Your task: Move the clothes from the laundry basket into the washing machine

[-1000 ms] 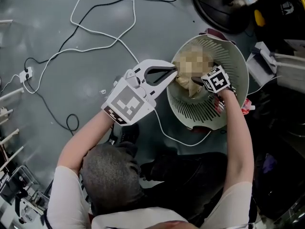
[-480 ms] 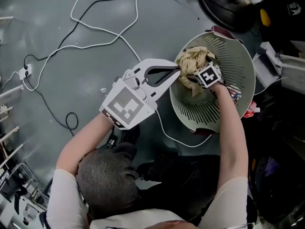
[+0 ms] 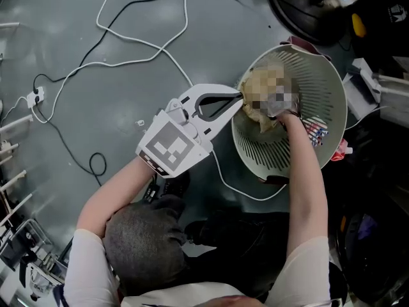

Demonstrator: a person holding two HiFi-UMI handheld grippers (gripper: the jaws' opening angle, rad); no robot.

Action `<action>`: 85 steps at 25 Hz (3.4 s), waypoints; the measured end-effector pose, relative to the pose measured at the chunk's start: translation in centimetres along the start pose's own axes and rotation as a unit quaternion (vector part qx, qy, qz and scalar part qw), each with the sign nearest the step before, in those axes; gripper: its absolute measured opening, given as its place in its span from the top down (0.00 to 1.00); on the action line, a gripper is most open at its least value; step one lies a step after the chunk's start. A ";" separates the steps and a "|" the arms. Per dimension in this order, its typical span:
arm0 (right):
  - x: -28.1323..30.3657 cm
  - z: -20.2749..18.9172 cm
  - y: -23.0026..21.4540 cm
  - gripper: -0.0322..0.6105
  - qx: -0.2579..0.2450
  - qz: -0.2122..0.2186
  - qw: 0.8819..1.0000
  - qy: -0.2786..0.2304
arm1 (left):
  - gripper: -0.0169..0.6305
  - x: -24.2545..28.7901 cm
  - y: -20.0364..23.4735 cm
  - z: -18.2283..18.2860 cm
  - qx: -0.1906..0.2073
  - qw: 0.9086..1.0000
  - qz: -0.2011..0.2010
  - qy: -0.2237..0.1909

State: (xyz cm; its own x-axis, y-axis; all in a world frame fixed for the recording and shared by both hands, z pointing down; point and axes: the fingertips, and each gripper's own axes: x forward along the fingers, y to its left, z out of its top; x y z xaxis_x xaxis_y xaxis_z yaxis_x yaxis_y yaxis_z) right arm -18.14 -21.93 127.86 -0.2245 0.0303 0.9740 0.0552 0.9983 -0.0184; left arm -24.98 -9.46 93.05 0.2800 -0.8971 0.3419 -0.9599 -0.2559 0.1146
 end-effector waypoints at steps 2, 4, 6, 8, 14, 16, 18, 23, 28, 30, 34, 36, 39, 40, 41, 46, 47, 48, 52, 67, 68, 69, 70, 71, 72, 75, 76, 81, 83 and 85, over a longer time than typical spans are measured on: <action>0.1 -0.1 0.4 0.02 0.005 0.005 1.000 0.003 | 0.96 0.1 -0.2 -0.1 0.001 1.000 -0.001 0.002; 0.0 -0.1 1.6 0.12 0.007 0.026 1.000 0.007 | 0.96 0.2 0.0 -0.1 0.001 1.000 0.002 0.004; -0.2 -0.3 2.5 0.28 -0.005 0.033 0.999 0.019 | 0.96 0.2 0.3 0.2 -0.003 1.000 0.008 0.002; -0.5 -0.3 2.7 0.43 -0.028 0.024 0.999 0.024 | 0.96 0.2 0.6 0.5 -0.007 1.000 0.014 -0.001; -2.0 -1.1 3.9 0.63 -0.053 0.045 0.997 0.039 | 0.96 0.8 0.5 1.5 -0.005 1.000 0.018 -0.007; -3.0 -1.0 4.1 0.64 -0.053 0.047 0.997 0.031 | 0.96 1.1 0.6 2.0 -0.003 1.000 0.020 -0.009; -4.3 -0.4 4.1 0.64 -0.047 0.052 0.997 0.015 | 0.96 1.5 0.6 2.6 -0.003 1.000 0.021 -0.012; -7.7 1.2 2.8 0.64 -0.047 0.035 0.998 -0.016 | 0.96 2.9 -0.2 3.7 0.022 1.000 0.015 -0.006; -11.3 2.3 1.6 0.64 -0.042 0.018 0.998 -0.053 | 0.96 3.7 -0.3 3.9 0.034 0.999 0.011 0.004; -13.1 2.7 1.2 0.64 -0.030 0.013 0.997 -0.070 | 0.96 3.8 0.2 4.3 0.032 0.999 0.017 0.004; -16.3 3.2 1.1 0.64 -0.026 0.001 0.995 -0.099 | 0.96 4.0 0.7 5.6 0.026 0.999 0.023 0.007; -18.5 3.7 1.1 0.64 -0.024 -0.007 0.993 -0.115 | 0.96 4.4 0.4 6.6 0.037 0.999 0.018 0.008; -22.0 4.6 0.6 0.64 -0.014 -0.023 0.989 -0.147 | 0.96 4.6 0.2 8.4 0.060 0.998 0.010 0.005; -23.1 4.8 0.2 0.64 -0.008 -0.030 0.987 -0.159 | 0.96 4.6 0.2 9.1 0.064 0.998 0.009 0.003; -24.2 4.9 0.0 0.64 0.000 -0.036 0.985 -0.170 | 0.96 4.6 0.2 9.7 0.066 0.998 0.009 0.001; -29.6 3.9 -0.8 0.64 0.032 -0.066 0.974 -0.216 | 0.96 5.3 -0.7 12.7 0.070 0.997 -0.003 -0.015; -30.7 3.5 -0.9 0.64 0.037 -0.073 0.971 -0.224 | 0.96 5.6 -0.9 13.2 0.072 0.997 -0.006 -0.017; -31.7 3.2 -1.1 0.64 0.043 -0.081 0.968 -0.232 | 0.96 5.8 -1.2 13.7 0.074 0.997 -0.010 -0.019; -35.5 1.5 -1.8 0.64 0.072 -0.112 0.954 -0.268 | 0.96 7.1 -3.0 15.5 0.087 0.995 -0.034 -0.026; -45.9 -7.6 -1.7 0.64 0.177 -0.217 0.898 -0.339 | 0.96 11.1 -11.9 21.4 0.104 0.983 -0.139 -0.056; -46.4 -8.4 -1.6 0.64 0.184 -0.222 0.895 -0.340 | 0.96 11.4 -12.5 21.5 0.105 0.982 -0.146 -0.056; -46.8 -9.3 -1.4 0.64 0.192 -0.223 0.892 -0.342 | 0.96 11.7 -13.2 21.5 0.105 0.981 -0.152 -0.055; -47.2 -10.1 -1.3 0.64 0.199 -0.225 0.890 -0.345 | 0.96 12.0 -13.9 21.6 0.107 0.980 -0.157 -0.053; -47.8 -11.0 -1.2 0.64 0.204 -0.228 0.886 -0.347 | 0.96 12.3 -14.6 21.6 0.111 0.979 -0.163 -0.050; -48.5 -11.9 -1.2 0.64 0.210 -0.235 0.882 -0.349 | 0.96 12.6 -15.4 21.7 0.117 0.977 -0.169 -0.049; -50.4 -14.5 -0.5 0.64 0.236 -0.258 0.866 -0.359 | 0.96 12.9 -17.9 22.5 0.139 0.970 -0.194 -0.051; -50.7 -15.2 -0.1 0.64 0.242 -0.264 0.861 -0.360 | 0.96 12.9 -18.6 22.6 0.141 0.968 -0.203 -0.051; -51.6 -16.0 2.3 0.64 0.227 -0.286 0.861 -0.355 | 0.96 14.0 -22.0 23.1 0.135 0.960 -0.236 -0.059; -52.5 -16.3 3.3 0.64 0.225 -0.295 0.856 -0.360 | 0.96 14.0 -23.9 23.2 0.144 0.954 -0.257 -0.064; -53.8 -17.3 4.0 0.64 0.234 -0.306 0.847 -0.366 | 0.96 14.0 -25.5 23.3 0.154 0.947 -0.274 -0.067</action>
State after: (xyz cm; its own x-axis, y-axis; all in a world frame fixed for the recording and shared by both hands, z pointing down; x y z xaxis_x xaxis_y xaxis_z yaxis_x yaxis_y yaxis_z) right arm 10.99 -20.43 79.32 -0.6239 -0.6488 0.4356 -0.6433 0.7429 0.1850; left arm 3.10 -23.90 73.15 0.7532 -0.6309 0.1863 -0.6350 -0.7712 -0.0444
